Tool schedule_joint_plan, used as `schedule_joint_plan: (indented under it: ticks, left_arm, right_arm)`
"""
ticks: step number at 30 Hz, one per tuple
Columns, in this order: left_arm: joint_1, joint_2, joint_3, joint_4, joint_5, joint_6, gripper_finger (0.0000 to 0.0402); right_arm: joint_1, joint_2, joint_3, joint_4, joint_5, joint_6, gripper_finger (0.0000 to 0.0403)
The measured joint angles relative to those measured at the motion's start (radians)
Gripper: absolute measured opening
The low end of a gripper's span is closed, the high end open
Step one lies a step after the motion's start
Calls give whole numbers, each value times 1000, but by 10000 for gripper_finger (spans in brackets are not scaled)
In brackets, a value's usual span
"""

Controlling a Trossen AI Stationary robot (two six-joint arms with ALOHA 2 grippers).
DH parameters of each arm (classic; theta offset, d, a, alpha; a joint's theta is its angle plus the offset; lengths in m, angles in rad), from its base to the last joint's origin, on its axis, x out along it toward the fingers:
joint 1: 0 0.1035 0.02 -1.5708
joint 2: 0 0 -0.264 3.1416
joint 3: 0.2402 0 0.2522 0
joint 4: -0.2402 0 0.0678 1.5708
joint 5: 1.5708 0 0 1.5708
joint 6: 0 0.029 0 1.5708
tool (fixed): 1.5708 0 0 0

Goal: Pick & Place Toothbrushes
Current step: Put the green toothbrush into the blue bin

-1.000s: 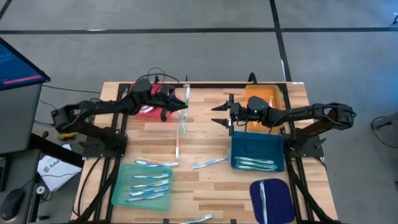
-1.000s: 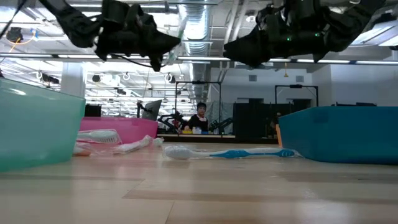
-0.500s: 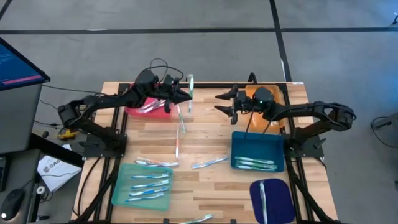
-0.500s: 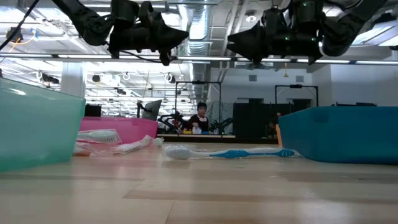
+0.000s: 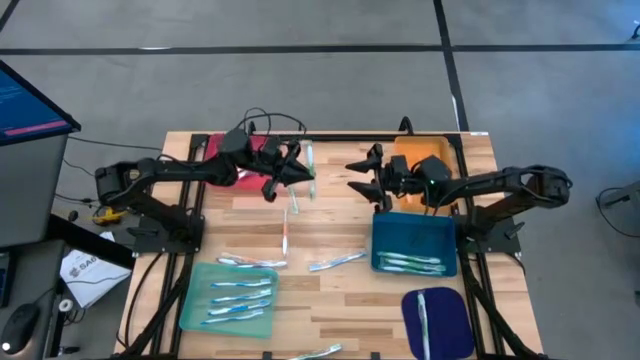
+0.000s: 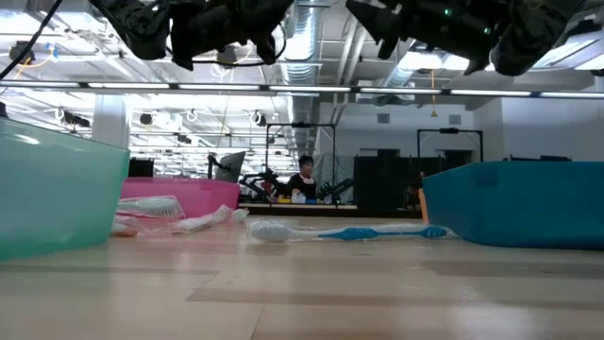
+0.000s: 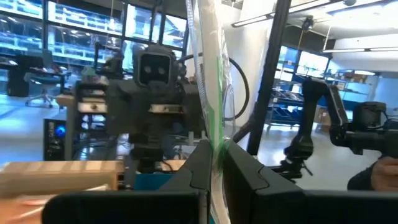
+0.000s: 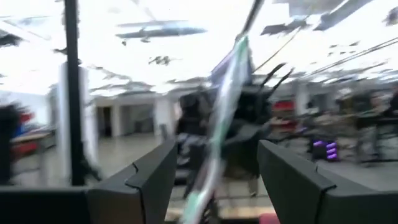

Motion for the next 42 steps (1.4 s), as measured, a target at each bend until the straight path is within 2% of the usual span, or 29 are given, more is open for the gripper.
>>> schedule_joint_plan:
  ticks: [2, 4, 11, 15, 26, 31, 34, 42]
  left_arm:
    - [-34, 0, -3, -3, -35, -4, 10]
    - [-68, 2, -13, -3, -73, 5, 10]
    - [-154, 8, -44, -17, -211, 57, 10]
    - [-181, 8, -58, -33, -306, 100, 10]
    - [-182, 8, -68, -63, -316, 102, 10]
    - [-186, 8, -68, -77, -316, 130, 10]
    - [-191, 8, -68, -78, -316, 142, 10]
    - [-195, 8, -68, -131, -378, 172, 10]
  right_arm:
    - [37, 0, 11, -4, 96, -19, 218]
    - [64, 0, 31, -40, 148, -32, 219]
    - [132, 0, 157, -259, 174, -41, 229]
    - [151, 0, 210, -365, 251, -40, 239]
    - [139, 0, 237, -526, 223, 37, 261]
    - [179, 2, 236, -527, 265, 16, 261]
    - [189, 35, 237, -508, 328, 12, 261]
    - [176, 197, 287, -407, 326, 45, 261]
